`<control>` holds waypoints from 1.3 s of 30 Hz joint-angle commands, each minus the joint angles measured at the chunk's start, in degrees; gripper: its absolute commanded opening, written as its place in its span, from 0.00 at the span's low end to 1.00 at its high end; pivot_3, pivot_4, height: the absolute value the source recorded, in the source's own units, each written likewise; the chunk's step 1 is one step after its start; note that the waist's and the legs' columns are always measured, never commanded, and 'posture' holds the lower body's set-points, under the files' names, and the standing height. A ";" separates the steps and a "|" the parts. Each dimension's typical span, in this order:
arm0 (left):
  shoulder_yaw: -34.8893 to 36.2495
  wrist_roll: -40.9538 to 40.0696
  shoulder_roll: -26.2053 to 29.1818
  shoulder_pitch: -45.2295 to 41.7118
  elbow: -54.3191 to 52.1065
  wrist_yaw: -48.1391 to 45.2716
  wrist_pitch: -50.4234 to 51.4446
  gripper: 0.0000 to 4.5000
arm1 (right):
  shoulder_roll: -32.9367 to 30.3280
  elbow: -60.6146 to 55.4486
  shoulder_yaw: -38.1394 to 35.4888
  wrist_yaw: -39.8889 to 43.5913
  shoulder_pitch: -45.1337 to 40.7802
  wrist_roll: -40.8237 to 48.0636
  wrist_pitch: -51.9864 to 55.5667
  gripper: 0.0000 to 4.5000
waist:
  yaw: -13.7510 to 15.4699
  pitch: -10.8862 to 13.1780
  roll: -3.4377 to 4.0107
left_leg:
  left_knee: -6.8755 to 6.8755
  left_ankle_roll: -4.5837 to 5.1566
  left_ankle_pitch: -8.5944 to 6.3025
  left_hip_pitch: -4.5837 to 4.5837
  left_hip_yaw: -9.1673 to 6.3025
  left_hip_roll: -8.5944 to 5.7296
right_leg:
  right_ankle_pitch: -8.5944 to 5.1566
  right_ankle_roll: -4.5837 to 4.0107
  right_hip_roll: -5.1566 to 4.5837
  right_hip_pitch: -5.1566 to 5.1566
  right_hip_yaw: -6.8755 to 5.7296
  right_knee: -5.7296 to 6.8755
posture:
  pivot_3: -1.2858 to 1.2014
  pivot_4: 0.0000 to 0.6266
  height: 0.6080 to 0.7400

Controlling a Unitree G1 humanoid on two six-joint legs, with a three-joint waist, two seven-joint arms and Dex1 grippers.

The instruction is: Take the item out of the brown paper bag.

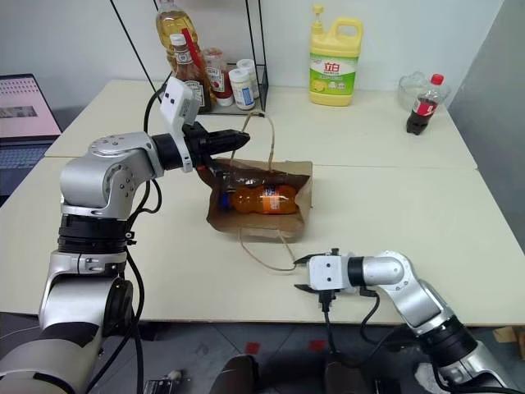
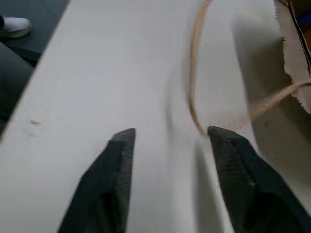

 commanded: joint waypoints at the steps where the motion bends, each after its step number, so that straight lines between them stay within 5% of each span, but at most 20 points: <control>1: 1.12 -1.63 -0.06 -0.52 -3.24 0.37 0.15 0.00 | -3.55 -7.22 -6.80 0.96 0.98 4.85 4.88 0.82 | 0.00 0.00 0.00 | 0.00 0.00 0.00 0.01 0.00 0.00 | 0.00 0.00 0.00 0.00 0.00 0.00 | 0.52 0.24 1.00; 3: 1.21 -1.95 -0.05 -0.19 -3.42 0.44 0.24 0.00 | -6.37 -9.51 -9.59 1.84 2.03 6.63 7.49 0.96 | 0.01 0.00 0.00 | 0.00 0.00 0.00 0.01 0.00 0.00 | 0.00 0.00 0.00 0.01 0.00 -0.01 | 0.52 0.24 1.00; 8: 1.01 -1.85 -0.17 0.33 -3.48 0.58 -0.15 0.00 | -10.12 -13.68 -13.76 1.80 1.18 10.08 13.58 0.98 | -0.04 0.00 0.00 | 0.00 0.01 0.00 0.02 0.01 0.00 | 0.00 0.00 0.00 0.01 0.01 -0.01 | 0.52 0.24 1.00; 17: 0.60 -1.15 -0.35 -1.15 -2.00 0.22 -0.85 0.00 | 10.42 -12.21 -14.07 -12.95 -15.25 22.74 35.97 0.98 | -1.00 0.00 0.00 | -0.01 -0.01 0.01 0.00 -0.02 0.01 | 0.00 0.00 0.02 -0.04 0.01 0.04 | 0.52 0.24 1.00; 21: 0.66 -0.85 -0.02 -1.62 -1.64 0.12 -1.09 0.00 | 18.53 -9.28 -13.83 -16.37 -18.11 26.34 39.64 0.78 | -0.90 0.00 0.00 | -0.04 -0.01 0.01 -0.06 -0.02 0.00 | 0.00 0.00 0.00 -0.08 -0.02 0.01 | 0.52 0.24 1.00; 30: 0.93 -1.23 0.45 -0.83 -3.16 0.37 -0.34 0.00 | 27.81 -0.06 -11.36 -19.02 -19.98 27.73 38.53 0.05 | -1.09 0.01 0.01 | -0.05 -0.01 0.01 -0.04 -0.02 0.00 | 0.00 0.00 0.01 -0.11 -0.01 0.05 | 0.52 0.24 1.00; 35: 1.04 -1.56 0.64 -0.04 -4.55 0.54 0.27 0.00 | 29.64 6.81 -12.06 -18.54 -22.48 27.36 37.03 0.01 | -1.21 0.01 0.01 | -0.06 -0.01 0.01 -0.04 -0.02 0.01 | 0.00 0.00 0.01 -0.13 -0.01 0.09 | 0.52 0.24 1.00; 39: 1.49 -1.69 1.19 0.47 -5.24 0.61 0.73 0.00 | 24.91 3.35 -9.86 -13.82 -20.97 27.38 37.08 0.01 | -1.15 0.01 0.02 | -0.06 -0.01 0.01 -0.06 -0.02 0.01 | 0.00 0.00 0.01 -0.13 -0.01 0.06 | 0.52 0.24 1.00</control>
